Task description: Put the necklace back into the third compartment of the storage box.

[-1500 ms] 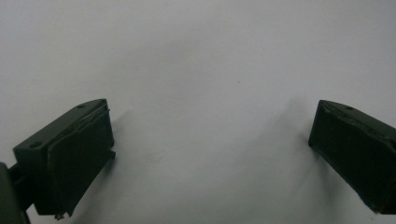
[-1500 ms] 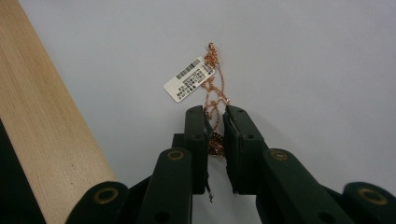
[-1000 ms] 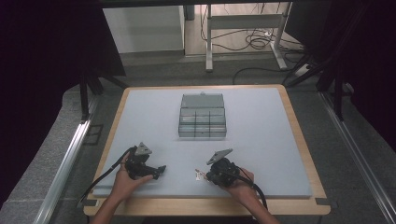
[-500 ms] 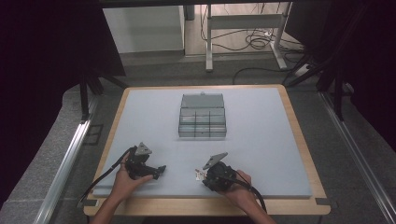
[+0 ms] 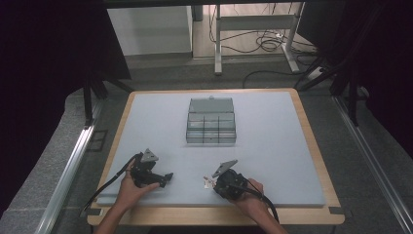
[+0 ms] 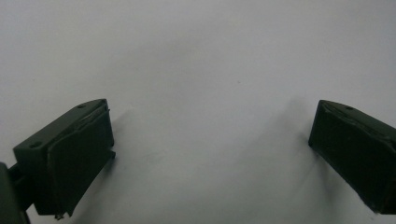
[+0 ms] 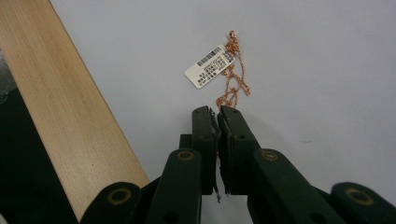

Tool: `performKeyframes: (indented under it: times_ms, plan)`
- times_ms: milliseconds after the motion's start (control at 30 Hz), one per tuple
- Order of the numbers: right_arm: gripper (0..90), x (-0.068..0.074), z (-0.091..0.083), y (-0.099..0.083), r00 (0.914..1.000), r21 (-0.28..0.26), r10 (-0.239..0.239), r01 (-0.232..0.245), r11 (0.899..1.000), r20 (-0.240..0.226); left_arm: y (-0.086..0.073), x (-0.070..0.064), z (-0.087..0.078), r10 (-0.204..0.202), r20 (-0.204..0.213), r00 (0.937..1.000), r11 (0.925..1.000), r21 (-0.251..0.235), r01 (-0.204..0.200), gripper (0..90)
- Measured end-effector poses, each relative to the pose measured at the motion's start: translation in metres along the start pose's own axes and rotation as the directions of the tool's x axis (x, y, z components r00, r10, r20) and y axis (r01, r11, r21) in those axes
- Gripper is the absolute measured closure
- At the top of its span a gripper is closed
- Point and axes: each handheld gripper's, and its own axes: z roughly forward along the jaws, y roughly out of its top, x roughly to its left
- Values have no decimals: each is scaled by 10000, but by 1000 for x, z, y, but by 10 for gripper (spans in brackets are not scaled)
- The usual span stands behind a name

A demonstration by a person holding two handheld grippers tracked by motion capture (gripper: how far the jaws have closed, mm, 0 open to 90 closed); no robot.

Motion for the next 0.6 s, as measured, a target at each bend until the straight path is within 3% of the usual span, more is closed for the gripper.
performKeyframes:
  times_ms: [267,600]
  plan:
    - [838,-8,-14,1,9990,-664,410,-422,9969,-191,0,0,0,-4,-1,10000,10000,-5,4,0]
    - [839,-11,-35,9,9988,-1418,467,-481,9887,-133,0,0,0,-1,-4,10000,10000,0,1,0]
